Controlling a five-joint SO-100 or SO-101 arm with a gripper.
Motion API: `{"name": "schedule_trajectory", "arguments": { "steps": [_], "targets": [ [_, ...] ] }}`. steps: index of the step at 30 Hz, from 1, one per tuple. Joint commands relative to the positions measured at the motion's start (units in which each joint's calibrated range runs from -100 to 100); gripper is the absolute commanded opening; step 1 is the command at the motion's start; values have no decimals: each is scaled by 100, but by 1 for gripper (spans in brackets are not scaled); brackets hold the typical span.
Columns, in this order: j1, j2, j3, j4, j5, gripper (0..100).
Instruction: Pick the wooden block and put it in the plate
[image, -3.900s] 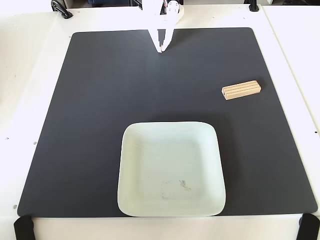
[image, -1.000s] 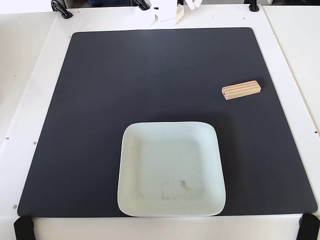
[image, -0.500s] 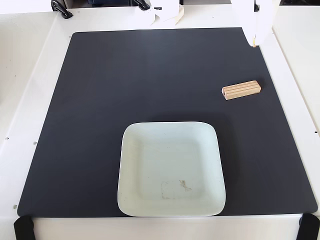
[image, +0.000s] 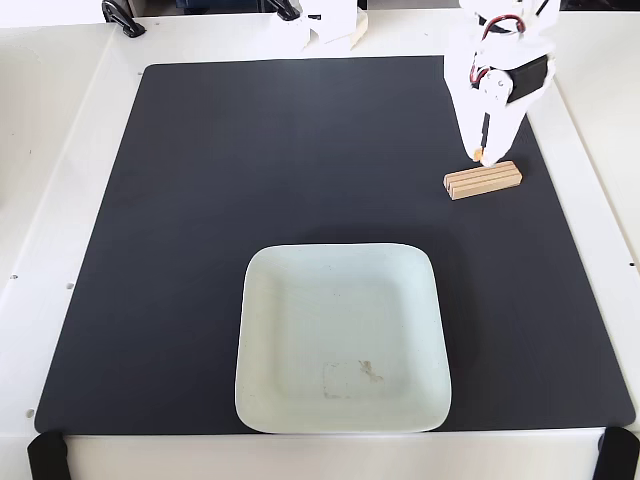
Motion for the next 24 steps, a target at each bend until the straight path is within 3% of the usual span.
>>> {"name": "schedule_trajectory", "arguments": {
  "steps": [1, 4, 11, 24],
  "targets": [
    [84, -114, 159, -27, 103, 21],
    [117, -114, 204, -27, 103, 27],
    [140, -106, 303, 512, 71, 27],
    [-241, -29, 555, 229, -292, 27]
  ]
}}
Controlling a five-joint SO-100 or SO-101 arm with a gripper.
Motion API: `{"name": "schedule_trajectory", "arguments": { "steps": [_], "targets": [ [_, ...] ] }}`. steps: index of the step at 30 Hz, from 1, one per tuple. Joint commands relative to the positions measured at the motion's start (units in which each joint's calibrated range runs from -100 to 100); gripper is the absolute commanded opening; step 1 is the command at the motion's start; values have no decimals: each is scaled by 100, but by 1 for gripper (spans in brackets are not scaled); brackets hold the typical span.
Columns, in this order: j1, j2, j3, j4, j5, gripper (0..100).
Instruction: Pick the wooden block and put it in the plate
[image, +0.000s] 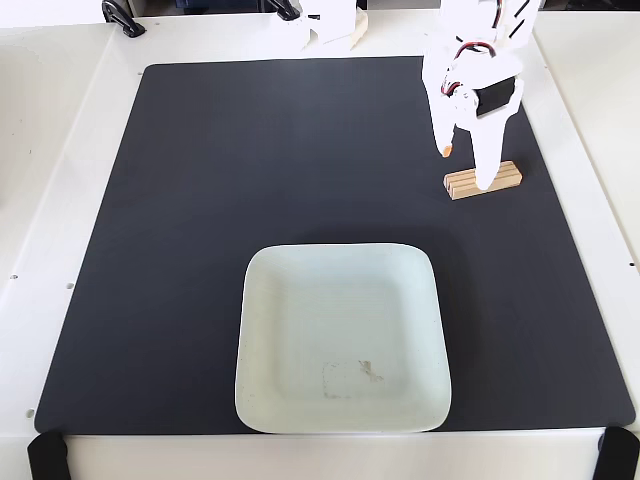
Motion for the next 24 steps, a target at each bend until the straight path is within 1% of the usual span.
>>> {"name": "schedule_trajectory", "arguments": {
  "steps": [1, 11, 19, 24],
  "targets": [
    [-201, -21, 11, -17, -94, 27],
    [-536, 64, -70, -35, -420, 27],
    [-425, 725, -952, 36, -431, 27],
    [-357, 894, -1087, 44, -425, 27]
  ]
}}
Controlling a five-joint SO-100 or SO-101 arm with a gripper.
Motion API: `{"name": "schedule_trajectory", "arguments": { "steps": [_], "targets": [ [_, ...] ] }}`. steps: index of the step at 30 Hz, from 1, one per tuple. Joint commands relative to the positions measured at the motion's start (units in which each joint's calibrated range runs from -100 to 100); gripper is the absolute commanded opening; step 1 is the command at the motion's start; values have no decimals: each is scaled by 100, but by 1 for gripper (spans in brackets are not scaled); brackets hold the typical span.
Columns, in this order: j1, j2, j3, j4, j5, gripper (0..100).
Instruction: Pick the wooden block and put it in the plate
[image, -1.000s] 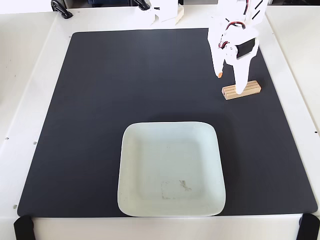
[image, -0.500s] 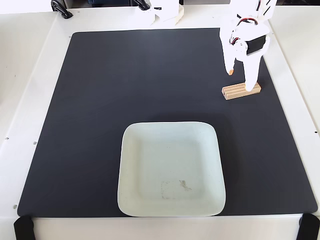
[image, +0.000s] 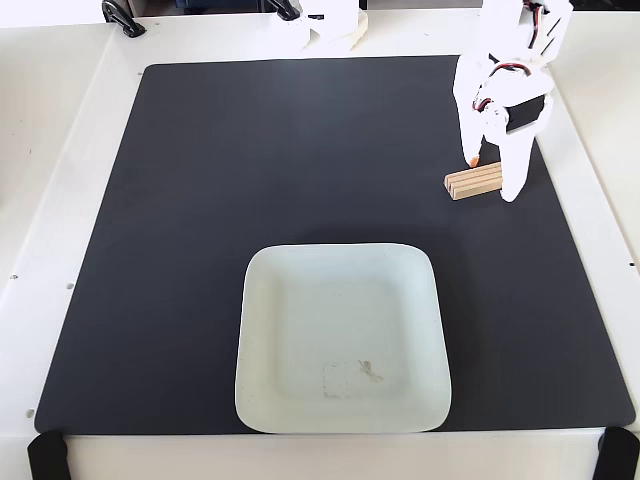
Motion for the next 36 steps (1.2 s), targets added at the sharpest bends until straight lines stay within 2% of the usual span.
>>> {"name": "schedule_trajectory", "arguments": {
  "steps": [1, 10, 12, 17, 20, 31, 36],
  "targets": [
    [79, -24, -226, 2, -13, 27],
    [101, 35, -181, 2, -18, 26],
    [101, 35, -190, 2, -18, 21],
    [101, 35, -199, 2, -2, 0],
    [101, 35, -199, 2, -18, 3],
    [112, -75, -91, 11, 30, 1],
    [0, -1007, 341, 20, 217, 1]
  ]
}}
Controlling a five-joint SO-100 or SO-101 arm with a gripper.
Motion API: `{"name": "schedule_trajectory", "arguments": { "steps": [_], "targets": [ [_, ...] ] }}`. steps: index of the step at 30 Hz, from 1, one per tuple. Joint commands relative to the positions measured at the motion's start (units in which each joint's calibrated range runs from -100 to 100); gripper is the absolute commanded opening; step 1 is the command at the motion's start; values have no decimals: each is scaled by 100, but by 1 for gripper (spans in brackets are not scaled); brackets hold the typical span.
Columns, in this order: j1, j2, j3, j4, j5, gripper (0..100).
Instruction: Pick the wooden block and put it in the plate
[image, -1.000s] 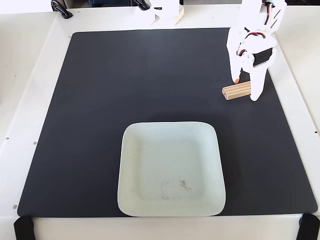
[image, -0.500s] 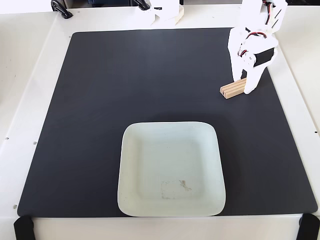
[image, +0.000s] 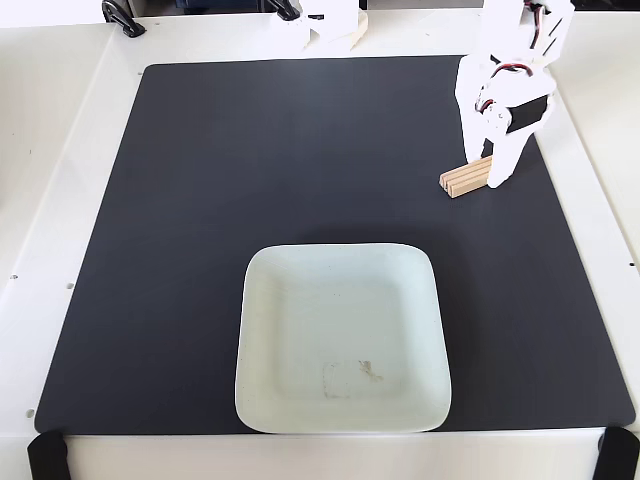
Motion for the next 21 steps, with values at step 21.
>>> {"name": "schedule_trajectory", "arguments": {
  "steps": [21],
  "targets": [
    [2888, -8134, 6858, -2783, 5071, 1]
  ]
}}
